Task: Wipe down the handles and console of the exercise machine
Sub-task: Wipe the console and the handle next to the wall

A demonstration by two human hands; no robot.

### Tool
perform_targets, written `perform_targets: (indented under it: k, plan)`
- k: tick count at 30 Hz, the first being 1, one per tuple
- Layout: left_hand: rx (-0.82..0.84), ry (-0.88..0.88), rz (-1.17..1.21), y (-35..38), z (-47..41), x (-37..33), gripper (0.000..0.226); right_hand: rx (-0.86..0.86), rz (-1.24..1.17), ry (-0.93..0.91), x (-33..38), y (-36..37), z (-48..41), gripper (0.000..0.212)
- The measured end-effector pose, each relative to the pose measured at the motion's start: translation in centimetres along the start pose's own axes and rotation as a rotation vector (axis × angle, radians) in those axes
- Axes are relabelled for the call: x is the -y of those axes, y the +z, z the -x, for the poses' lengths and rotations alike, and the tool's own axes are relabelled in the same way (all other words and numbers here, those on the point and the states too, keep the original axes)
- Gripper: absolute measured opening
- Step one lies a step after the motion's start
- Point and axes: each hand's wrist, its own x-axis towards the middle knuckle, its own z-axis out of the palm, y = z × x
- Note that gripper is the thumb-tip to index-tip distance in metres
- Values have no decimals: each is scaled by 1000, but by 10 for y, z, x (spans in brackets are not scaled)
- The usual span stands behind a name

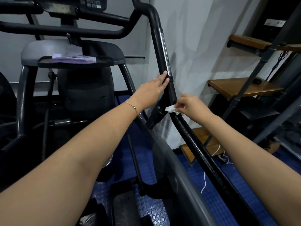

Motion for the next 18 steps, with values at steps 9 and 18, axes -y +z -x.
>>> perform_targets:
  k: [9, 18]
  plan:
    - [-5, -17, 37, -1, 4, -4, 74, 216, 47, 48, 5, -11, 5, 9]
    - [-5, -40, 45, -3, 5, -9, 67, 198, 77, 124, 13, -9, 3, 8]
